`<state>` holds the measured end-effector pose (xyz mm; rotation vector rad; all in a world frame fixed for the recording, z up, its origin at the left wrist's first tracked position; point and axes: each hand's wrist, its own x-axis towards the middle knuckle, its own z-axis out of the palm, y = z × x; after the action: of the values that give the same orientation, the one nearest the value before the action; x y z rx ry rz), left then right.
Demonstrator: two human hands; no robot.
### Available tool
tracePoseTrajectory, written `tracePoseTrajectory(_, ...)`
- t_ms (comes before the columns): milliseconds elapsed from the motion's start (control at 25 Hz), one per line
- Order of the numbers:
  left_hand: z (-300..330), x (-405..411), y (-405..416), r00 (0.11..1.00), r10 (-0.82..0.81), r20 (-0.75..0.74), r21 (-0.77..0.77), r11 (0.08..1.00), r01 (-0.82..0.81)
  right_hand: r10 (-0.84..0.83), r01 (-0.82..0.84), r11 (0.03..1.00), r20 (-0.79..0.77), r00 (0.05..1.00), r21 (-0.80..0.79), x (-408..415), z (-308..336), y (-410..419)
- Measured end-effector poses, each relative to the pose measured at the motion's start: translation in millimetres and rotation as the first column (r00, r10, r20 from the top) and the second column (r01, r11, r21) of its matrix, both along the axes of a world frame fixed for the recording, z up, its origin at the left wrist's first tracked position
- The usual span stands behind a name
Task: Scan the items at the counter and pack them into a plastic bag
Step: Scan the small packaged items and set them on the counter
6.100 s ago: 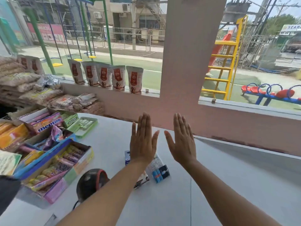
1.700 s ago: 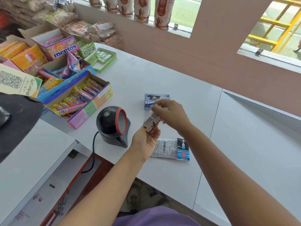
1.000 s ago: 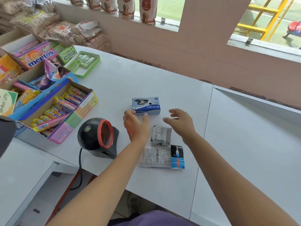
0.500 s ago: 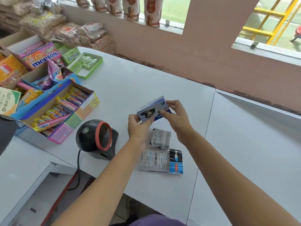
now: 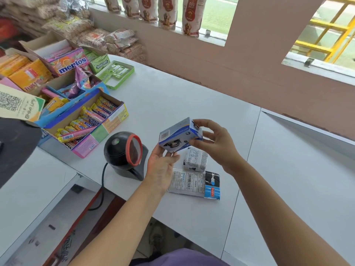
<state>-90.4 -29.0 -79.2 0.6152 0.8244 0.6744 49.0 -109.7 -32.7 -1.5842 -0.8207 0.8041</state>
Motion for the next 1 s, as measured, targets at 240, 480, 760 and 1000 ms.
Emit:
tracePoseTrajectory(240, 5.9, -12.8, -3.6, 0.991, 0.115, 0.063, -0.217, 0.971, -0.099, 0.122, -0.116, 0.992, 0.242, 0.963, -0.039, -21.8, 21.5, 26.7)
tracePoseTrajectory(480, 15.0, 0.8, 2.5, 0.978, -0.097, -0.187, 0.068, 0.991, 0.112, -0.181, 0.197, 0.964, 0.101, 0.978, -0.181, -1.6, 3.3, 9.2)
tracePoseTrajectory(760, 20.5, 44.1, 13.7, 0.833, -0.308, -0.459, 0.132, 0.904, 0.407, -0.377, 0.367, 0.840, 0.056, 0.924, -0.399, 18.3, -40.0, 3.2)
tracePoseTrajectory(1000, 11.2, 20.1, -8.0, 0.779, -0.227, -0.584, 0.278, 0.846, 0.455, -0.174, 0.290, 0.893, 0.330, 0.928, -0.345, -8.1, -56.6, -20.8)
